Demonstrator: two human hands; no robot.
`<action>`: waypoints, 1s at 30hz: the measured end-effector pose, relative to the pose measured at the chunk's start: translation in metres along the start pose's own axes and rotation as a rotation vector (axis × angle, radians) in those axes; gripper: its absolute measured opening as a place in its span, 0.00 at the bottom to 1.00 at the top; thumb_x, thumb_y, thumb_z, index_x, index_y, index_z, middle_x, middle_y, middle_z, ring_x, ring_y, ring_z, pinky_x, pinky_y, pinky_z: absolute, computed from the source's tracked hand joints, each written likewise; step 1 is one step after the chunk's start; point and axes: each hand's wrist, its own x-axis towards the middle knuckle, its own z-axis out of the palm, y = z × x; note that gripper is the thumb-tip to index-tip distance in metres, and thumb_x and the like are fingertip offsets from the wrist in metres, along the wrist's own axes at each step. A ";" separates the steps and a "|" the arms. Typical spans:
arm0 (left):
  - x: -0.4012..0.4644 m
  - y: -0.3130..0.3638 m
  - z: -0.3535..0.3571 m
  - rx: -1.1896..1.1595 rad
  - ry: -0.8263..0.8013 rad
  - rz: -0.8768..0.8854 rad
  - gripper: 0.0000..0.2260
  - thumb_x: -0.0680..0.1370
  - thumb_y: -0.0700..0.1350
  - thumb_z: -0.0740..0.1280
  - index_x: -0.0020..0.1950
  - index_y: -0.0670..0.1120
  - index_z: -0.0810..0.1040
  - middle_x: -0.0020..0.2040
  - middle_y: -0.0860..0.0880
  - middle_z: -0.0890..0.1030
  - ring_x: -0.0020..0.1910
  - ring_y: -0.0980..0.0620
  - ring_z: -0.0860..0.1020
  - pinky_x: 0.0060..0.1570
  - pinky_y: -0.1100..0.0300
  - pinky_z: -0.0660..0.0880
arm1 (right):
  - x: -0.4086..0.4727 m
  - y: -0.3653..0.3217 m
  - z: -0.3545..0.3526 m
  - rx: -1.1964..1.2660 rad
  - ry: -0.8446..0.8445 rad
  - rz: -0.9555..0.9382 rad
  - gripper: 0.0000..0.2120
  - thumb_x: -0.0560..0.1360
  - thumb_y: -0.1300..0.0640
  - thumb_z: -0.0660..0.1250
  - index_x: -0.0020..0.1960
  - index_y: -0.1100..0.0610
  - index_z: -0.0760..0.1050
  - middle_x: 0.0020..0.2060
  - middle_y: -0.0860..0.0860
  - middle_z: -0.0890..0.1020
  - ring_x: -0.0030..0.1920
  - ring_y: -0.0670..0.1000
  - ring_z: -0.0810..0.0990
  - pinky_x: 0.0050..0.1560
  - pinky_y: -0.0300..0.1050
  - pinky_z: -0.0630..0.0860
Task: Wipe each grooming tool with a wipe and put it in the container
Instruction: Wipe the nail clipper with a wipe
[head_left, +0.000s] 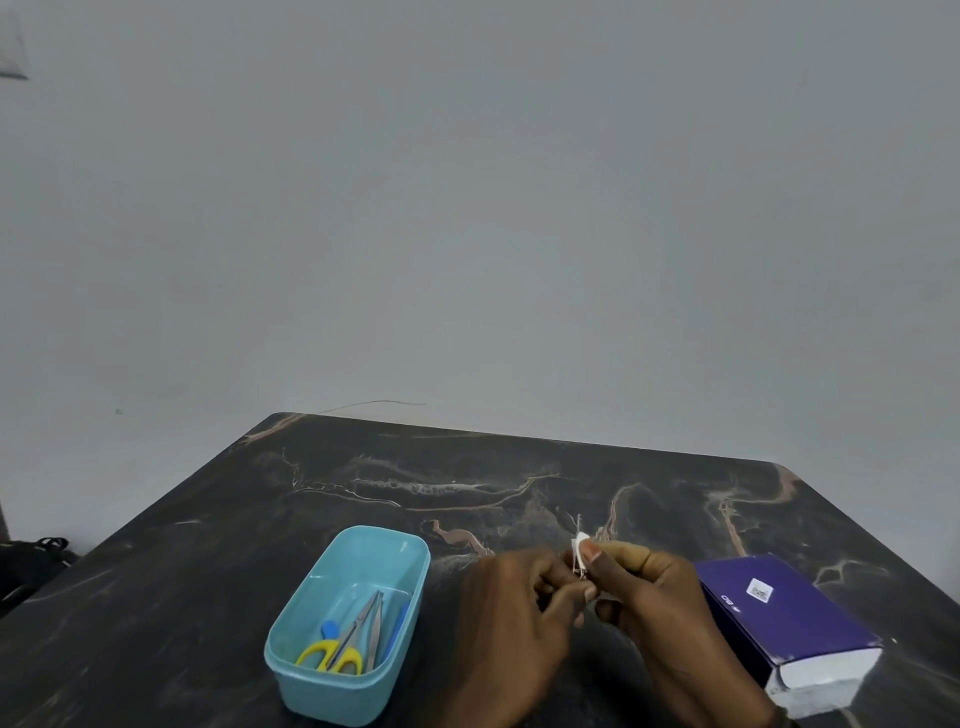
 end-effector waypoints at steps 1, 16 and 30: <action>0.000 0.002 0.001 -0.146 -0.046 -0.080 0.07 0.72 0.46 0.72 0.37 0.44 0.80 0.31 0.49 0.84 0.28 0.57 0.80 0.33 0.59 0.77 | 0.001 0.000 -0.002 0.044 0.016 0.018 0.15 0.65 0.53 0.72 0.42 0.65 0.84 0.37 0.67 0.82 0.38 0.59 0.77 0.44 0.54 0.72; 0.001 0.009 0.000 -0.406 -0.203 -0.237 0.06 0.73 0.40 0.73 0.37 0.41 0.81 0.29 0.45 0.82 0.25 0.53 0.78 0.27 0.65 0.74 | 0.002 -0.004 -0.006 0.081 0.092 0.001 0.14 0.65 0.52 0.72 0.40 0.64 0.84 0.35 0.59 0.84 0.31 0.52 0.76 0.37 0.47 0.72; 0.002 -0.001 -0.002 -0.264 -0.103 -0.156 0.05 0.74 0.50 0.72 0.39 0.51 0.82 0.32 0.47 0.84 0.29 0.51 0.81 0.34 0.57 0.79 | 0.004 0.000 -0.008 0.064 0.157 0.007 0.17 0.65 0.50 0.73 0.42 0.65 0.84 0.31 0.59 0.77 0.34 0.55 0.72 0.34 0.47 0.70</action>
